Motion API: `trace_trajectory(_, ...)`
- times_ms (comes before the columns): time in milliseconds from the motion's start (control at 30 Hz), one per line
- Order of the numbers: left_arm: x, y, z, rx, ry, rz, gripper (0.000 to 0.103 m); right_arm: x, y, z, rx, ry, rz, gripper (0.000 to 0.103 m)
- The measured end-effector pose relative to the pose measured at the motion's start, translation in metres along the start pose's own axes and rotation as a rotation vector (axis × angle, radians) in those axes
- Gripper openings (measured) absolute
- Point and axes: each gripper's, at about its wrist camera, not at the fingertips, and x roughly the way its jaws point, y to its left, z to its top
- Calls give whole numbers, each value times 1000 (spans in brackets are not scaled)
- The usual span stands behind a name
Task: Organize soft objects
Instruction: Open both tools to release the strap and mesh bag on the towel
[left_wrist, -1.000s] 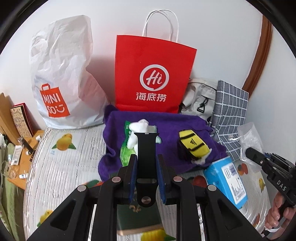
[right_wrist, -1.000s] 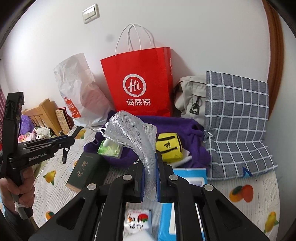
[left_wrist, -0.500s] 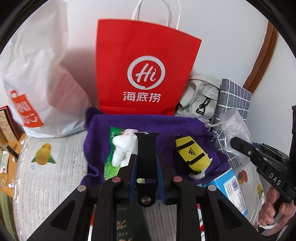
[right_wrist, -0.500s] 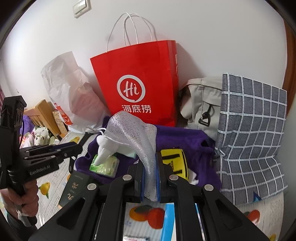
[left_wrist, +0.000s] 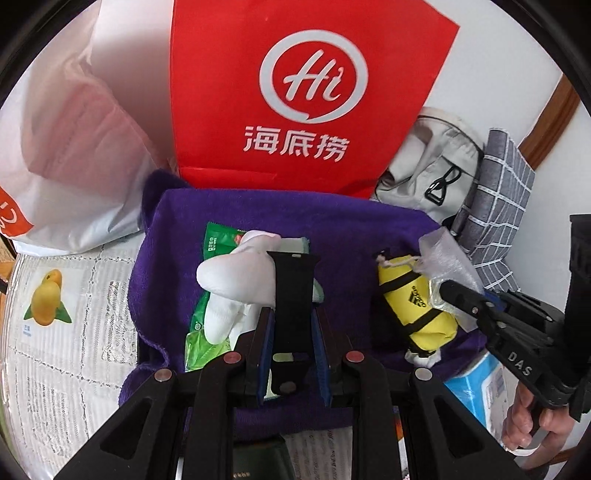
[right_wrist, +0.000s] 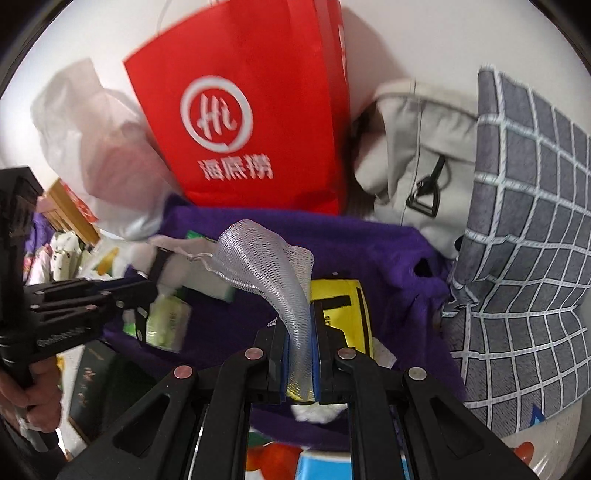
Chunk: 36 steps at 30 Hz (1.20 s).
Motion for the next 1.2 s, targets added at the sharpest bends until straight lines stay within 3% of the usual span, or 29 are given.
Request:
trace_trajectory(33, 2, 1, 0, -3, 4, 0, 13, 4, -1, -1, 3, 10, -1, 10)
trace_trajectory(433, 14, 9, -1, -17, 24, -4, 12, 28, -4, -8, -3, 70, -12, 10)
trace_trajectory(833, 26, -11, -9, 6, 73, 24, 12, 39, 7, -7, -43, 105, -43, 16)
trace_trajectory(1033, 30, -23, -13, 33, 81, 74, 12, 38, 9, -8, -65, 101, -49, 25)
trace_trajectory(1100, 28, -26, -13, 42, 72, 93, 12, 32, 8, -9, -74, 90, -50, 36)
trace_trajectory(1200, 24, -28, -14, 46, 65, 100, 13, 23, 7, -9, -78, 69, -47, 42)
